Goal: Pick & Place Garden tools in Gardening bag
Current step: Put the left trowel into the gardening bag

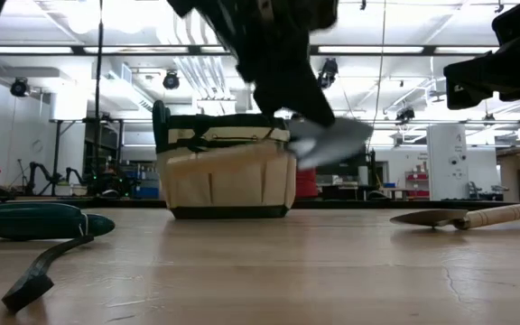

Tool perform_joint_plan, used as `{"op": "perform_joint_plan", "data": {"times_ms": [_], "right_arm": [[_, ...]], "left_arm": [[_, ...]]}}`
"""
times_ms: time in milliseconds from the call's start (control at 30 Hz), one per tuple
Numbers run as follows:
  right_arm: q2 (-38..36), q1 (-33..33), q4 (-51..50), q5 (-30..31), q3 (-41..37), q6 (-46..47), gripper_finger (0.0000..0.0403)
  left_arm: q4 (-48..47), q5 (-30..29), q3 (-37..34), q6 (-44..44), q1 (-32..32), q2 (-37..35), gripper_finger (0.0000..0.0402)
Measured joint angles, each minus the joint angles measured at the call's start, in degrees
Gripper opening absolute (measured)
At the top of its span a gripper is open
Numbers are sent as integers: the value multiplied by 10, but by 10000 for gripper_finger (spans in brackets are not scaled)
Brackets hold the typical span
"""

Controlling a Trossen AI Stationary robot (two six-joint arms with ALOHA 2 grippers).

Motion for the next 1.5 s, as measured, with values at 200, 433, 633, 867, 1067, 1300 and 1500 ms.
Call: {"op": "perform_joint_plan", "data": {"times_ms": [200,433,633,867,1067,1300,1500], "right_arm": [[0,0,0,0,0,0,8],[0,0,0,0,0,0,8],[0,0,0,0,0,0,8],[0,0,0,0,0,0,8],[0,0,0,0,0,0,8],[0,0,0,0,0,0,8],[0,0,0,0,0,0,8]], "left_arm": [[27,-131,-36,16,-30,-69,1],[153,-320,-159,33,-66,-163,1],[369,-455,-308,94,-96,-249,0],[680,-495,-447,237,-90,-280,0],[813,-477,-486,304,-63,-273,0],[817,-442,-485,298,-13,-270,0],[814,-407,-486,278,15,-270,1]]}}
